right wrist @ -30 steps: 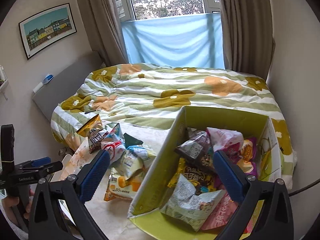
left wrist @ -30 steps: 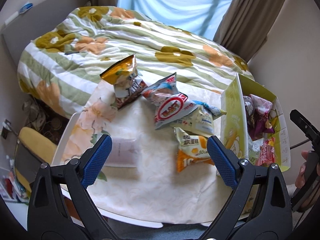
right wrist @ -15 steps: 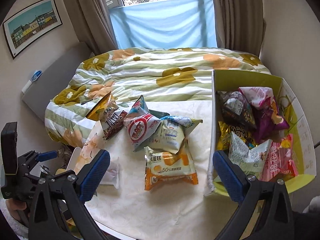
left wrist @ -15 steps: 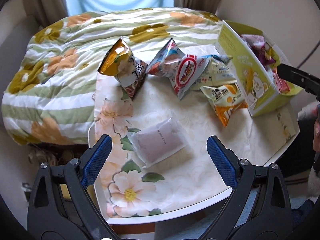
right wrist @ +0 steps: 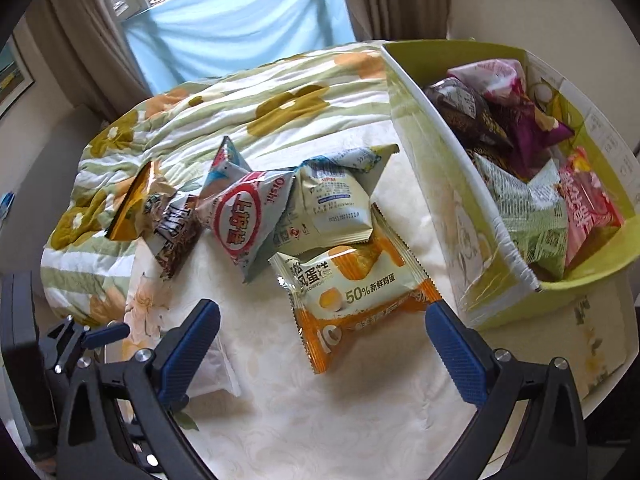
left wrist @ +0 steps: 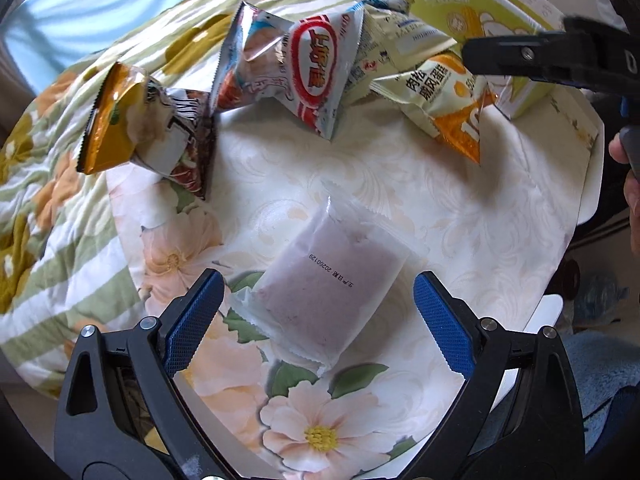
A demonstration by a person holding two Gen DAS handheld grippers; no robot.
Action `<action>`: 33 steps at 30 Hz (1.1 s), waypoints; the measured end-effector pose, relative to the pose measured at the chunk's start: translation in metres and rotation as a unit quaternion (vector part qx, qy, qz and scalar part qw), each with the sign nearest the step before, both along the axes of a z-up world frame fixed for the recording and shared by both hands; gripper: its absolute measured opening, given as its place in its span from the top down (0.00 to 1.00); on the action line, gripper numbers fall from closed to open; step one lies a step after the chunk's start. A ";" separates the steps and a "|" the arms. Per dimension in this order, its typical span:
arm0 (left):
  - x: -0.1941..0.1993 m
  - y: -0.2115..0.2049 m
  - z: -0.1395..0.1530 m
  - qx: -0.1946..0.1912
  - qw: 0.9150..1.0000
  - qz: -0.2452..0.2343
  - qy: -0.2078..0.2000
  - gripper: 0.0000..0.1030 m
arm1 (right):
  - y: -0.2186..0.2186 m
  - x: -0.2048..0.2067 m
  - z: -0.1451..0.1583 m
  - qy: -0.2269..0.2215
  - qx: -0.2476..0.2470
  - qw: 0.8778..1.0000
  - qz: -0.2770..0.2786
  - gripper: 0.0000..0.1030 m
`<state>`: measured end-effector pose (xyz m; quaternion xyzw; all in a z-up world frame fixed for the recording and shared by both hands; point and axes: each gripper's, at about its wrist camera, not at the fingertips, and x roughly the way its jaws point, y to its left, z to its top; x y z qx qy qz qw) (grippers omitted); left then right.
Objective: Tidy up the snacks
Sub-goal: 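Close left gripper on the white sealed pouch while right grasps the orange cake bag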
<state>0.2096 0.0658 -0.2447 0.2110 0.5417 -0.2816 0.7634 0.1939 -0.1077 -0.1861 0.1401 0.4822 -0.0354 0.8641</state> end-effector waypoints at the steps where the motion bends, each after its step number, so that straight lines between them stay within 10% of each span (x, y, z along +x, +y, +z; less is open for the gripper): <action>1: 0.000 -0.002 -0.004 0.004 1.000 -0.008 0.001 0.08 | 0.000 0.002 -0.005 0.001 0.004 1.000 -0.016 0.01; 19: 0.010 -0.019 -0.040 0.003 0.999 -0.048 0.013 0.14 | -0.017 0.037 -0.055 0.004 0.040 0.976 -0.213 0.01; 33: 0.008 -0.025 -0.050 0.025 0.998 -0.060 0.003 0.25 | -0.028 0.025 -0.067 0.046 0.038 0.986 -0.159 0.35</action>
